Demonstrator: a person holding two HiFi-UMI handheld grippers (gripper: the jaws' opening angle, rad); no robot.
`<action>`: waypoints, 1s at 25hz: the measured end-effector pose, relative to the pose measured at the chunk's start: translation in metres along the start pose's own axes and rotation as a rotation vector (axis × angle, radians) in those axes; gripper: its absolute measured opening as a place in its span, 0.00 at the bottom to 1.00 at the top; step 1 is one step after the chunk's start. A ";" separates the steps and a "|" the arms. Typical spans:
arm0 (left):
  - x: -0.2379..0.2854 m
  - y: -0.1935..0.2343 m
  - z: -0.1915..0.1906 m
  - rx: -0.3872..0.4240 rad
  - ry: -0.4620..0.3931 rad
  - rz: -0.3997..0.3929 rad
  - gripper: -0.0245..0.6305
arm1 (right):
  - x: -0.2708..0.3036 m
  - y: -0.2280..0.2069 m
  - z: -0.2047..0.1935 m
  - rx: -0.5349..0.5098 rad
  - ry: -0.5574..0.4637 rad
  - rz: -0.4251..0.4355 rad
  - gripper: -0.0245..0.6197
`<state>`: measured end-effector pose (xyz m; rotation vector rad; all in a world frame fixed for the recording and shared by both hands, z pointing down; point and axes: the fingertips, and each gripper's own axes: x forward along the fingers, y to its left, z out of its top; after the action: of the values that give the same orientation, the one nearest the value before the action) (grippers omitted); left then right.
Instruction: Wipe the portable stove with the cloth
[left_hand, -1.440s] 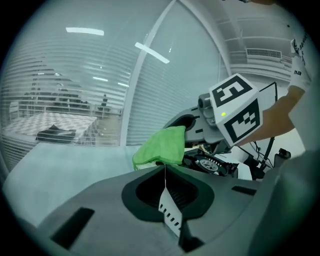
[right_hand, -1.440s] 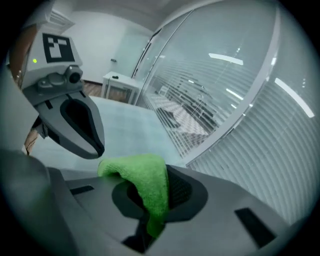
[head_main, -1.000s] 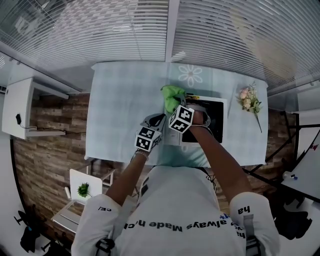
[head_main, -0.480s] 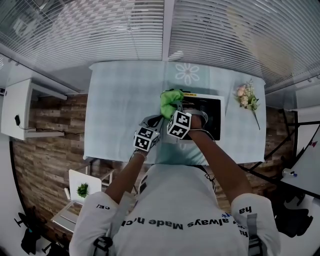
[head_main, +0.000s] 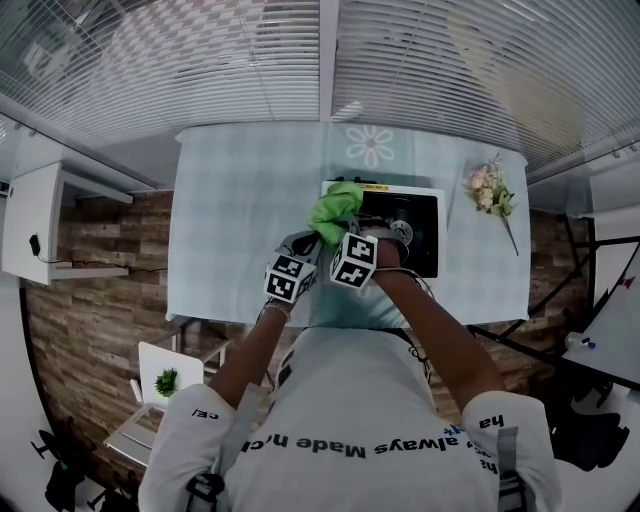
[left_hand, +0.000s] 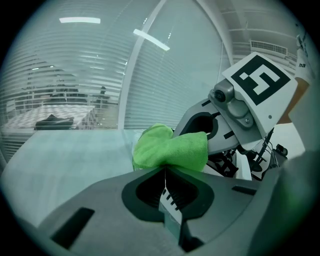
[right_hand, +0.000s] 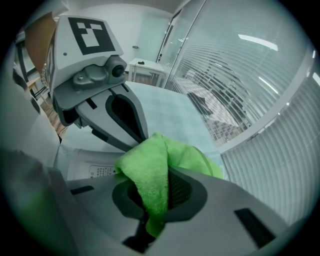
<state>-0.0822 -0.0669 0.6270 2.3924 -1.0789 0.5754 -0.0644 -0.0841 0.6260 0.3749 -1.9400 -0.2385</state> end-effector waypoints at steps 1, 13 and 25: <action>0.000 0.000 -0.001 0.000 0.002 0.000 0.06 | -0.001 0.003 0.000 -0.001 0.001 0.006 0.08; -0.006 0.008 -0.009 -0.015 0.015 0.026 0.06 | -0.013 0.037 0.002 -0.047 0.016 0.057 0.08; -0.005 0.007 -0.007 0.007 0.022 0.027 0.06 | -0.023 0.073 0.004 -0.079 0.008 0.108 0.08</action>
<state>-0.0921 -0.0642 0.6315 2.3757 -1.1032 0.6139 -0.0705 -0.0076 0.6289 0.2178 -1.9304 -0.2419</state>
